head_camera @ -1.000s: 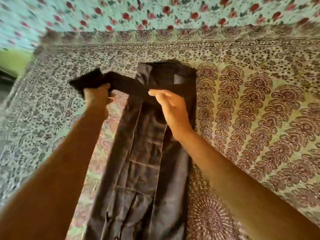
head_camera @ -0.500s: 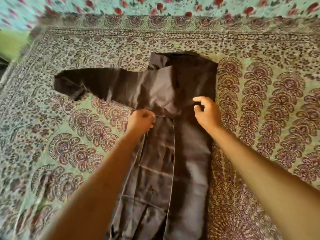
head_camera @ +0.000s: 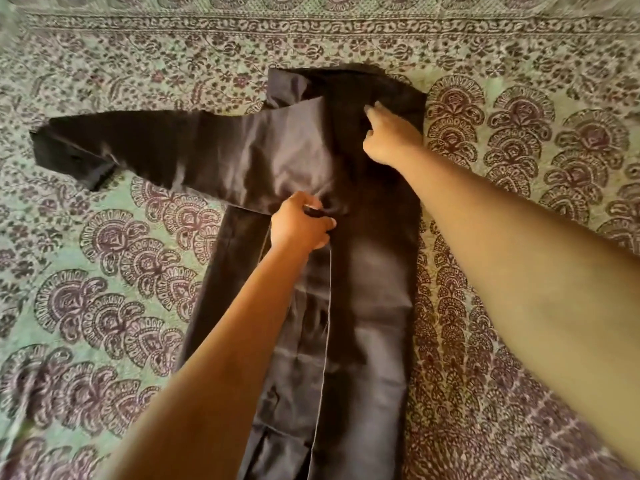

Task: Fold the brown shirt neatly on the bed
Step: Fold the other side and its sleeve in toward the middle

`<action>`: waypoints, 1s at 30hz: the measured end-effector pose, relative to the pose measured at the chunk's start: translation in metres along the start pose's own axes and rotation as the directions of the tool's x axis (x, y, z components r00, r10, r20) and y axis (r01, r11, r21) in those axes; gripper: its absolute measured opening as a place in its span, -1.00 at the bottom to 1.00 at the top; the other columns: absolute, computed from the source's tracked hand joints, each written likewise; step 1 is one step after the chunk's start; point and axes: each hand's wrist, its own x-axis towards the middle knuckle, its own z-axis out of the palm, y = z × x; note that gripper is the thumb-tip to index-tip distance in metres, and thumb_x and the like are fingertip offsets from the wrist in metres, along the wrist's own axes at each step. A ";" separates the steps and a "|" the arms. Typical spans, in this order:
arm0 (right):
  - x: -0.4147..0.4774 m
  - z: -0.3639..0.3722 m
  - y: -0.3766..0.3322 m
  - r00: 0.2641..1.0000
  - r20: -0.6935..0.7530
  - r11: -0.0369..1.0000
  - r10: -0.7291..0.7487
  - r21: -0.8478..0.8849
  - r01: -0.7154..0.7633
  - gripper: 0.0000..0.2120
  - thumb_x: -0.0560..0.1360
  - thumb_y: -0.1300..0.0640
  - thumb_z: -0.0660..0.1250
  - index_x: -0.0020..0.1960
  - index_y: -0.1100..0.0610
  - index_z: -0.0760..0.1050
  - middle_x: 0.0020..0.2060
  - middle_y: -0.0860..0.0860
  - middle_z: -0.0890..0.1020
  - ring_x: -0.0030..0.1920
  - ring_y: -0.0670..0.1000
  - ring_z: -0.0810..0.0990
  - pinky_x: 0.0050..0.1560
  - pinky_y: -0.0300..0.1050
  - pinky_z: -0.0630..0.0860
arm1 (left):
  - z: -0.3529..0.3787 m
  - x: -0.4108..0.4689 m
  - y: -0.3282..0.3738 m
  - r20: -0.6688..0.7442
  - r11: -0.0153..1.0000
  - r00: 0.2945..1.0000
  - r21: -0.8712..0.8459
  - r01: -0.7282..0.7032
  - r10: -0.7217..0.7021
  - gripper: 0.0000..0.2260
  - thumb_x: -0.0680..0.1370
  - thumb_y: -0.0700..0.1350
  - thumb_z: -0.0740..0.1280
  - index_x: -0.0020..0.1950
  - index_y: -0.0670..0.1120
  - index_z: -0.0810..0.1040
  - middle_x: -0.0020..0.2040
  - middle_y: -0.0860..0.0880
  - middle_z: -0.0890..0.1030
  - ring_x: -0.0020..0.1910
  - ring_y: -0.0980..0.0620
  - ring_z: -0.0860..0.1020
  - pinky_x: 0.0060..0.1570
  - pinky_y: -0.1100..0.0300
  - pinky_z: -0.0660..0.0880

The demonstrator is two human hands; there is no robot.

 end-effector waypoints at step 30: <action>-0.102 0.049 0.075 0.965 0.028 0.913 -0.262 -0.317 0.257 -0.39 0.58 -0.20 -0.04 0.52 0.05 -0.05 0.52 0.13 -0.01 0.51 0.12 -0.02 0.46 0.06 -0.15 | 0.005 -0.195 -0.119 0.109 0.837 0.965 0.481 -0.262 0.240 -0.45 0.49 -0.13 0.35 0.43 0.07 0.24 0.18 0.01 0.45 0.04 -0.02 0.55 -0.09 0.16 0.46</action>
